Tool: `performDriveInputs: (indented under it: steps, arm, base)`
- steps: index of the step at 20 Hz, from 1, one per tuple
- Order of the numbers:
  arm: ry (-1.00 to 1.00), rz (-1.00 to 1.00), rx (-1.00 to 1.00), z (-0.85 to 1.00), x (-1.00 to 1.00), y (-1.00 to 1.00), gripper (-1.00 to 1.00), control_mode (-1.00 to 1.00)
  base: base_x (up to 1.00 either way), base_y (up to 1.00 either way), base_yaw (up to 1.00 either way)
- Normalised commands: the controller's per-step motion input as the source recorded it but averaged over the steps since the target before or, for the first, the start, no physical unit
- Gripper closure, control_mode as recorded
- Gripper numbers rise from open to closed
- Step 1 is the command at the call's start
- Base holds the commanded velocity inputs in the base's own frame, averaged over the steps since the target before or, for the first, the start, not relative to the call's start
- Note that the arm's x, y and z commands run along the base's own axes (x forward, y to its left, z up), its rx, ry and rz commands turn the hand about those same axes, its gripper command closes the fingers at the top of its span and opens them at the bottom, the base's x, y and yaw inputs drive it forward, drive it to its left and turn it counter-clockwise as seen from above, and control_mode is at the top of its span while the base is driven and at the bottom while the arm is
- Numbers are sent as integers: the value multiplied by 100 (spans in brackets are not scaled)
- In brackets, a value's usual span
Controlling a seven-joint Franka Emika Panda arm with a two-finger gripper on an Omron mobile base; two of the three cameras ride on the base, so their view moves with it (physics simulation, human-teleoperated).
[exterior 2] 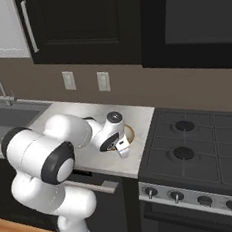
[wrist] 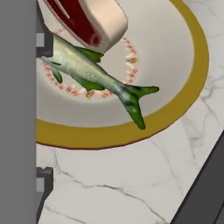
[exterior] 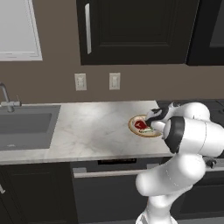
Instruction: Place the bowl with the squash and lemon on the top shelf of the fridge. Place the bowl with the fish and steak on the second highest shelf of the fridge.
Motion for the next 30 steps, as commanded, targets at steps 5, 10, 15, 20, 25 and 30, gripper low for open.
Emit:
performDriveInputs:
  steps: [5,10,15,20,25,30]
  arm:
    - [1,0,0,-20,19,0,-100,-100]
    - [3,0,0,-26,19,0,100,-100]
    - [1,0,0,-15,15,0,100,-100]
    - [0,0,0,0,1,0,100,-100]
    - [0,0,0,0,0,0,100,-100]
    - [-1,0,0,0,-3,0,100,-100]
  base:
    - [0,0,0]
    - [0,0,0]
    - [0,0,0]
    - [0,0,0]
    - [0,0,0]
    - [0,0,0]
